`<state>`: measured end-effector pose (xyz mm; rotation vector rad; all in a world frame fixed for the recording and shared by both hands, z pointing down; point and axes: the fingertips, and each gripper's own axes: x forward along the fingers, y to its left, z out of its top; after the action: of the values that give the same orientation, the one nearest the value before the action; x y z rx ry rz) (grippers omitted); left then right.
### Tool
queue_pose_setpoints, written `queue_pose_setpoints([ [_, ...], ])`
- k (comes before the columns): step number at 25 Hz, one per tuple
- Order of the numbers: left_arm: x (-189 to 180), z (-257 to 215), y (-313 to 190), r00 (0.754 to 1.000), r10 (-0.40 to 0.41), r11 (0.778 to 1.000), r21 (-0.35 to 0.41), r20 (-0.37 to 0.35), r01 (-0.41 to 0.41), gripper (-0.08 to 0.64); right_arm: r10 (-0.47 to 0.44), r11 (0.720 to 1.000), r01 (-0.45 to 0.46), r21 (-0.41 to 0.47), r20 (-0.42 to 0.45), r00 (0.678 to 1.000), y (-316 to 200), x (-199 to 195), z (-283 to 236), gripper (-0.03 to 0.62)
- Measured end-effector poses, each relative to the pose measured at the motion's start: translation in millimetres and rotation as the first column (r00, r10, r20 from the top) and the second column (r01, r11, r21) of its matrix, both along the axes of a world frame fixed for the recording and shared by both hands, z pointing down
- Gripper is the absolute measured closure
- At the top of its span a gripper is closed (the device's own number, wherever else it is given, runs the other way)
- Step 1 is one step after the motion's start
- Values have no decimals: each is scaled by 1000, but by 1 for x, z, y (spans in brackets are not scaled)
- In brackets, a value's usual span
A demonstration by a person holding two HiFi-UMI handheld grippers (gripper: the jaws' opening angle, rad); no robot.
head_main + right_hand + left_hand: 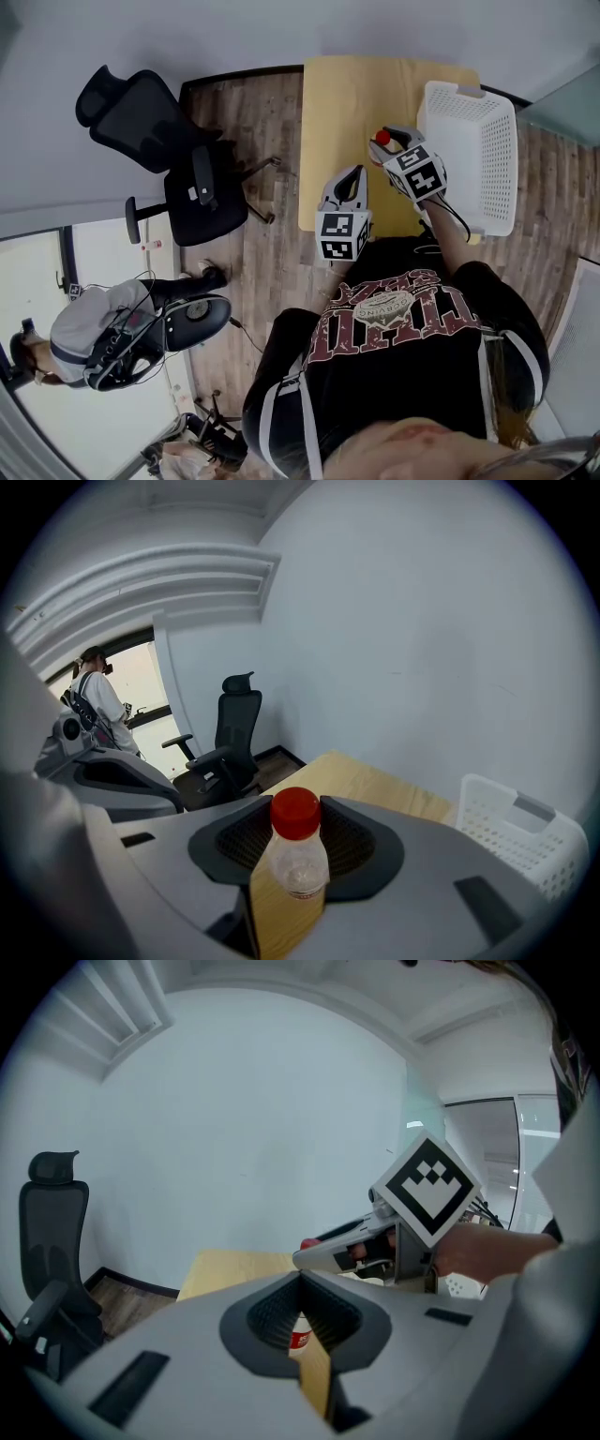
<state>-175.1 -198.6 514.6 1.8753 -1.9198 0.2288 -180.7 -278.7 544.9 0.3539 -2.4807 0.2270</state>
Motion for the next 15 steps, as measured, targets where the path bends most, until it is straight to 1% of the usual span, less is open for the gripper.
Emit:
queue_pose_setpoints([
  [5,-1,2,1,1000,-2,1000,-3,-1,2,512,-12,1000,12,-4,-21,1000,4,-4,10,423],
  [11,-9,3,-1,1000,-8,1000,-2,-6,8,512,-34,999,34,-1,-52,998,9,-17,21,423],
  [15,-11,4,0,1000,-9,1000,-6,-8,9,512,-29,1000,28,-7,-71,997,9,-17,24,423],
])
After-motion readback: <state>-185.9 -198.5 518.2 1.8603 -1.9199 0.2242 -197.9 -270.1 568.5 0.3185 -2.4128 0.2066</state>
